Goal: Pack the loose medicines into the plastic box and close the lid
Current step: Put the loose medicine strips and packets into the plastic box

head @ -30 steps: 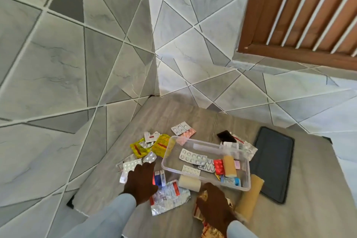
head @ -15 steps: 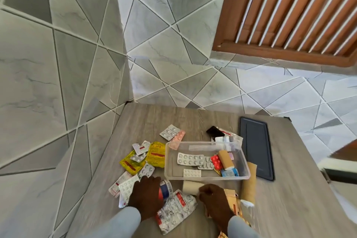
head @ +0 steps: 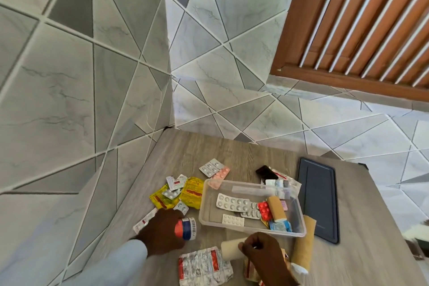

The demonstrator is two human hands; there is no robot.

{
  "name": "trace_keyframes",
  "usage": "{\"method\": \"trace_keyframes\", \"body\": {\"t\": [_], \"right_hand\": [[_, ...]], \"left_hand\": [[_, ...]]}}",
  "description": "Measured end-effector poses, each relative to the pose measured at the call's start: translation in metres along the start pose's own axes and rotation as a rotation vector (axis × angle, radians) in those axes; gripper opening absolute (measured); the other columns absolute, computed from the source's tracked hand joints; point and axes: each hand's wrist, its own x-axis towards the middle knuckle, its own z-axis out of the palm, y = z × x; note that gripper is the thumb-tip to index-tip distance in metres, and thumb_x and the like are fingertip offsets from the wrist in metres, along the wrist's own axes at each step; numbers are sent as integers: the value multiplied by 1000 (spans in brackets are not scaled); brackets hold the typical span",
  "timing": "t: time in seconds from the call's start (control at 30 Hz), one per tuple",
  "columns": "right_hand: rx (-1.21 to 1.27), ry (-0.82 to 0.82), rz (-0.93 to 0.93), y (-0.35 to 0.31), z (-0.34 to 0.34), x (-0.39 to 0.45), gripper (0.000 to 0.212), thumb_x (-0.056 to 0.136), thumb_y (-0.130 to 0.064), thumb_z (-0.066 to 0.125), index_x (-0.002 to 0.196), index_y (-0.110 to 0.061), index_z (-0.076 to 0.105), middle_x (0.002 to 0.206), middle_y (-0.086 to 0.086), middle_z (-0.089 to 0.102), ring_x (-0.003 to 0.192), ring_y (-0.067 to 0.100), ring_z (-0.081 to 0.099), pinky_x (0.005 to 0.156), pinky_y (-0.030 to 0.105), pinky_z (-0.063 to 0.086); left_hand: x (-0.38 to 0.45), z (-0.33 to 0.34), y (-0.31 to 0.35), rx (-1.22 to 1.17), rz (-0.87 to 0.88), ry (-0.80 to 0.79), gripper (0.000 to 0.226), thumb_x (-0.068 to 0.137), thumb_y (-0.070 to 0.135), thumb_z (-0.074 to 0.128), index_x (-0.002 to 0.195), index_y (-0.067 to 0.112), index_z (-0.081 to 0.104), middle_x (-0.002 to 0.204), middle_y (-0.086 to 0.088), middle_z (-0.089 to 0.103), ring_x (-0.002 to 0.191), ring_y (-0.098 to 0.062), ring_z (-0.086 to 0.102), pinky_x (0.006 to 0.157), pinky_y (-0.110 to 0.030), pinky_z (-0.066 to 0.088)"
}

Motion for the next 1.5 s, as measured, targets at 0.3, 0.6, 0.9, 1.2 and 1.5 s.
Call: {"method": "trace_keyframes", "body": {"t": [0.3,0.6,0.9,1.2,1.5], "right_hand": [[272,15,-77,-40,-41,26,12,78,-6,75,70,-11,68,72,4,68,68,18,58,63,30,48],[241,6,4,-29,-37,68,10,80,-11,73,87,-18,70,92,6,69,84,21,65,66,25,51],[132,-29,14,-15,-29,93,15,80,-16,74,91,-23,69,102,3,67,90,12,64,65,12,46],[153,-154,11,-29,-2,114,14,83,-10,69,94,-19,70,99,5,68,84,11,65,58,10,49],[178,-281,75,-31,32,120,16,83,-5,66,91,-19,70,105,8,65,96,22,65,86,40,58]], "left_hand": [[19,-32,57,-106,62,210,41,59,56,59,88,26,58,86,5,64,79,-15,61,70,-32,49],[60,11,123,218,-32,141,66,81,52,44,142,37,24,123,-10,58,111,-33,51,93,-40,40],[70,25,128,550,-27,51,68,80,53,42,139,20,31,127,-12,58,120,-36,40,102,-48,26],[77,19,123,687,-16,79,48,88,50,40,115,15,58,123,-12,54,120,-37,36,102,-50,22],[73,10,95,648,60,278,23,45,32,77,58,23,61,59,1,60,62,-25,58,54,-39,49]]}}
